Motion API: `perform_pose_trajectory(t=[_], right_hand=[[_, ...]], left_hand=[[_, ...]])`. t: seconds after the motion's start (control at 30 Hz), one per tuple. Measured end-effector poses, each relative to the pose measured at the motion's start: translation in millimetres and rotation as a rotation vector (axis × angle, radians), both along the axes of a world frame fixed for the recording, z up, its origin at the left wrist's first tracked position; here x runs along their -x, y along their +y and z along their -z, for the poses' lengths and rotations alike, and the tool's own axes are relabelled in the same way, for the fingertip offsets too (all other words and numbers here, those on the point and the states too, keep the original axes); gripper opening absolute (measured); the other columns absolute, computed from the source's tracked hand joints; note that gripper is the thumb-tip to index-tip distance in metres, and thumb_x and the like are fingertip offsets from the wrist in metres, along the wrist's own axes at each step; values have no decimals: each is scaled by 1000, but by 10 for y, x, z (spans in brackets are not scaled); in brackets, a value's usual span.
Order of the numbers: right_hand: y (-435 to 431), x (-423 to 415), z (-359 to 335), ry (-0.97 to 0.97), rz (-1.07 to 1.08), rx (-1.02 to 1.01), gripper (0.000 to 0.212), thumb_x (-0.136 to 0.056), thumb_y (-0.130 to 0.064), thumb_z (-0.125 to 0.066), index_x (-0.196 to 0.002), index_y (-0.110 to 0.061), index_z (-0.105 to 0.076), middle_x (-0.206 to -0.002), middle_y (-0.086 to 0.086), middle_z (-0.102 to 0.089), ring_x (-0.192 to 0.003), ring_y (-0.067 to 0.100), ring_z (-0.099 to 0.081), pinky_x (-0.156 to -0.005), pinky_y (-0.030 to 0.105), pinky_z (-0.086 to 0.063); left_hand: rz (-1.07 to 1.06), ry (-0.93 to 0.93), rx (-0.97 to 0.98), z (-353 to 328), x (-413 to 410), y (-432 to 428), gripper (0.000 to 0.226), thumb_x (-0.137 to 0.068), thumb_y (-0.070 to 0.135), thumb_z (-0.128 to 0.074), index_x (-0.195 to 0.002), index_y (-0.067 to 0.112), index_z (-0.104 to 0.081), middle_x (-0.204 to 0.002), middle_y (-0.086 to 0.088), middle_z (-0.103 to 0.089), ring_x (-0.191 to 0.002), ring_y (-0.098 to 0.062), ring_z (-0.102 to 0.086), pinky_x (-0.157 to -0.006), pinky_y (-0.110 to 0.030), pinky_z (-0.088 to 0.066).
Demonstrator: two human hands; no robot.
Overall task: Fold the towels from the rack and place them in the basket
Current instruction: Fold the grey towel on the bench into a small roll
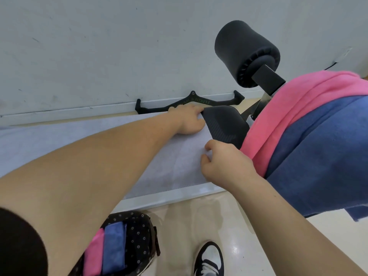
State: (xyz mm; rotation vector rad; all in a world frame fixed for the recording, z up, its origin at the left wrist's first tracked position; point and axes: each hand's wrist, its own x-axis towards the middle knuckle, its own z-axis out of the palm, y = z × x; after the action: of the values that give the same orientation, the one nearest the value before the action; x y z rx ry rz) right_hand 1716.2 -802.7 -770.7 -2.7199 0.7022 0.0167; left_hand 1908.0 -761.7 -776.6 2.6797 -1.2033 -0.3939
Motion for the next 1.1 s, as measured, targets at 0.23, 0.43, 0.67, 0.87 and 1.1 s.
perform_pose_trajectory(t=[0.23, 0.43, 0.67, 0.87, 1.1], right_hand=[[311, -234, -78, -12, -90, 4, 29, -101, -38, -46, -113, -20, -65, -106, 1, -67, -94, 27, -63, -77, 36, -53], [1086, -574, -94, -135, -294, -92, 30, -100, -39, -52, -120, -24, -68, -117, -2, -61, -110, 22, -59, -89, 39, -52], [2107, -967, 2, -140, -536, -199, 39, -100, -40, -55, -135, -23, -62, -138, -2, -57, -128, 19, -54, -106, 42, -47], [2589, -1236, 218, -24, -656, -68, 55, -100, -57, -46, -150, -36, -47, -166, 5, -32, -156, 25, -19, -124, 53, -19], [2847, -1278, 274, 84, -631, 11, 66, -96, -75, -32, -157, -53, -22, -173, -1, 0, -158, 27, 10, -123, 60, 9]], left_hand=[[-64, 50, 252, 28, 134, 733, 49, -99, 25, -56, -147, 20, -51, -155, 2, -49, -141, -19, -46, -115, -33, -38], [-381, 37, 335, 54, 59, 2140, 39, -96, 23, -61, -135, 20, -61, -142, 1, -58, -129, -19, -54, -102, -28, -43], [-918, -36, 383, -37, -188, 4038, 18, -93, 19, -58, -109, 21, -65, -114, 2, -59, -97, -21, -57, -83, -32, -47], [-1083, -20, 109, 79, -237, 4704, 70, -82, 62, -66, -131, 14, -51, -134, -15, -48, -119, -38, -52, -91, -48, -51], [-1013, 189, 388, 100, -327, 4856, 29, -90, 35, -66, -77, 11, -57, -78, -9, -59, -72, -26, -56, -66, -36, -44]])
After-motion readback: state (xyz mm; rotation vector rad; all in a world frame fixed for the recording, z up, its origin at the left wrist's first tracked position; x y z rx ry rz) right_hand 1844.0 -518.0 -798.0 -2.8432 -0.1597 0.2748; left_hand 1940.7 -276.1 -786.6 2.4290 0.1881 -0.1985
